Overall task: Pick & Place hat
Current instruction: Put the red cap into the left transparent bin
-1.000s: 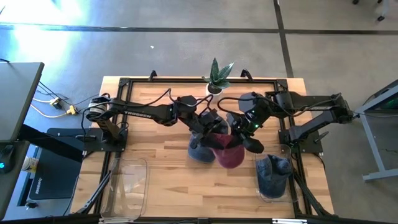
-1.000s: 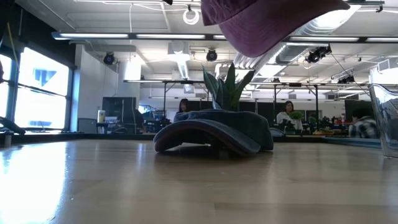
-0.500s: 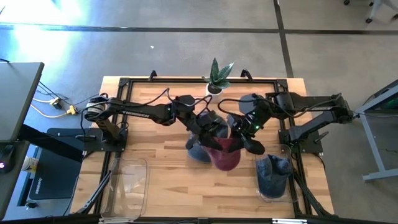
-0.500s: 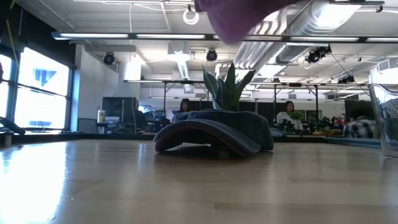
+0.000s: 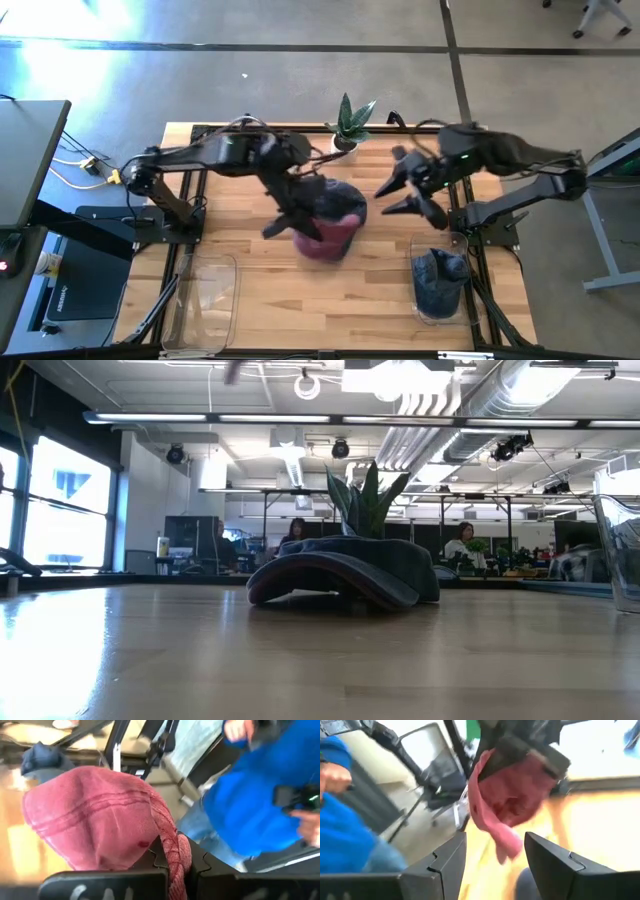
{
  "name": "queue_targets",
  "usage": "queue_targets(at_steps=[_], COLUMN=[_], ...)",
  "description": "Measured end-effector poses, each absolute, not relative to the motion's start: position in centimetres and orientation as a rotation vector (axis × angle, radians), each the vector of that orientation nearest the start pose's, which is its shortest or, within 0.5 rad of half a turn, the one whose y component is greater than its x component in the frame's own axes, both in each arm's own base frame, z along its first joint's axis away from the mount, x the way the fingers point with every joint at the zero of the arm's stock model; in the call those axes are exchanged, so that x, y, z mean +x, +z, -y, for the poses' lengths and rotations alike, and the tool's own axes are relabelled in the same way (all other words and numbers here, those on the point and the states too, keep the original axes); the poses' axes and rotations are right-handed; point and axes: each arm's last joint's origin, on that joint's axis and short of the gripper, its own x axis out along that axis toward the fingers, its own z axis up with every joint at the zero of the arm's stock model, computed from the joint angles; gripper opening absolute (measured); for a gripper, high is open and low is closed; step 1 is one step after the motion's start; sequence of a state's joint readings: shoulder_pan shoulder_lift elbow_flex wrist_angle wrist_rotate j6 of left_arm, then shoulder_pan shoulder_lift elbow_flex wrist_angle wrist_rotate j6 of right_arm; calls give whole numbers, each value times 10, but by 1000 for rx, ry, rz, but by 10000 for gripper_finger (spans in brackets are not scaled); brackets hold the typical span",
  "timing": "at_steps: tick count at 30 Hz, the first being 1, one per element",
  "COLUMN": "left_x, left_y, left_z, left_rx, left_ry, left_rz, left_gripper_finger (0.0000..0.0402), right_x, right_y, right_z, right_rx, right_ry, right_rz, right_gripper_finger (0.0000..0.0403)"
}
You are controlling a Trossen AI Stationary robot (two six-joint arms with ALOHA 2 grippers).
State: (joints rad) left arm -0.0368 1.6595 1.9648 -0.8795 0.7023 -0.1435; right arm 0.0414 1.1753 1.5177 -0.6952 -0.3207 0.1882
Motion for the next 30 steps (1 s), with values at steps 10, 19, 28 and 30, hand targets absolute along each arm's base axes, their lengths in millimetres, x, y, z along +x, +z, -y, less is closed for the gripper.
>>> queue_targets(at_steps=[10, 19, 28, 30], left_x=[265, 237, 180, 167], left_y=[464, 450, 439, 435], left_z=[67, 113, 157, 166], left_rx=[-251, -301, -478, -506], left_ry=[-423, -222, 14, 66], left_rz=[-1053, -1189, -1216, -1208], left_gripper_finger=[2, 1, 1, 1], right_x=[213, 248, 271, 275], right_y=[461, 448, 437, 436], right_z=[-10, 7, 12, 12], right_rx=[-2, -51, -14, -5], right_ry=[200, 190, 338, 338], right_rz=[-282, -294, -292, -290], right_gripper_finger=[195, 193, 193, 193])
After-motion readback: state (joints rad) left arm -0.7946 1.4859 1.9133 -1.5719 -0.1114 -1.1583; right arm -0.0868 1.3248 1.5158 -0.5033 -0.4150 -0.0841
